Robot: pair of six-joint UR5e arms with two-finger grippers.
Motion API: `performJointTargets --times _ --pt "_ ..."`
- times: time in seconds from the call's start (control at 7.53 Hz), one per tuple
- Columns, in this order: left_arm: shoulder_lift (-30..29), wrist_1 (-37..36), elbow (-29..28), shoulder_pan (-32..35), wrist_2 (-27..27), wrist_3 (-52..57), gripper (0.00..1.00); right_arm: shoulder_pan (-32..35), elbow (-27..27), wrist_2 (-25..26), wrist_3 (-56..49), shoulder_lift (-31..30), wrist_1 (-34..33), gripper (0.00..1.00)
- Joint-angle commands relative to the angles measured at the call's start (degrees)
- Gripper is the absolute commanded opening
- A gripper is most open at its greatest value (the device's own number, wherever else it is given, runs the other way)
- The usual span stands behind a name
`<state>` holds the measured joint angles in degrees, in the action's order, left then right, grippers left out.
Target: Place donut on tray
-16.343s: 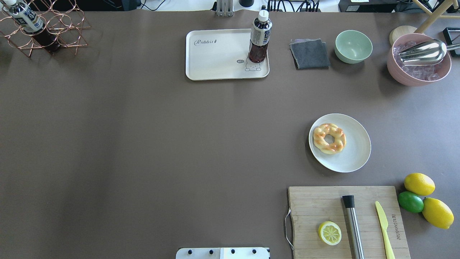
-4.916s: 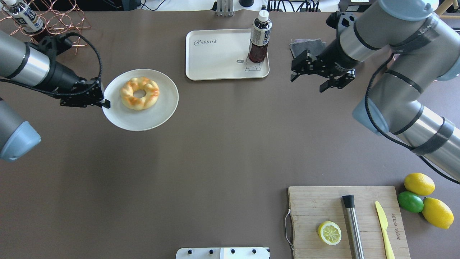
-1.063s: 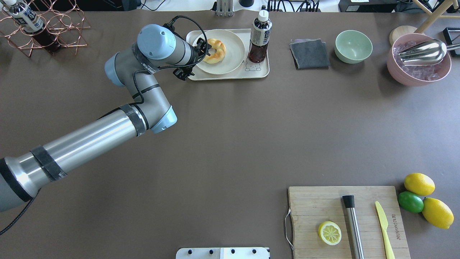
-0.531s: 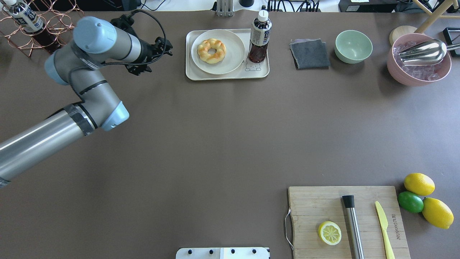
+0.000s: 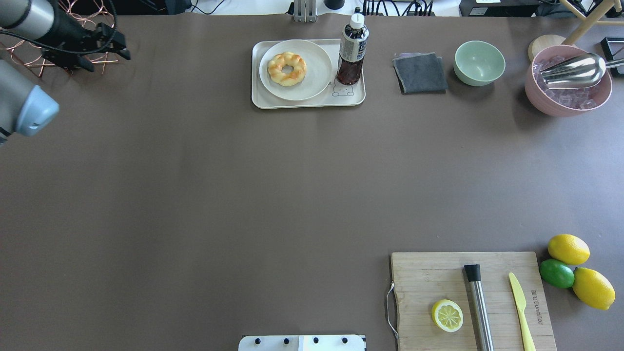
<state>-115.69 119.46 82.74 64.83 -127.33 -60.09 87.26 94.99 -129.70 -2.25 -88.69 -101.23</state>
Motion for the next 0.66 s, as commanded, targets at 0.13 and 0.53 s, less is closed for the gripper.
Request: performJointTargets --times 0.13,0.53 --pt "13.7 -8.3 3.0 13.0 -5.2 41.6 0.98 0.6 0.9 0.2 0.1 -0.8 0.0 1.00" --pt "17.9 -13.1 2.9 20.0 2.8 55.6 0.98 1.2 0.8 0.8 0.2 -1.7 0.0 1.00"
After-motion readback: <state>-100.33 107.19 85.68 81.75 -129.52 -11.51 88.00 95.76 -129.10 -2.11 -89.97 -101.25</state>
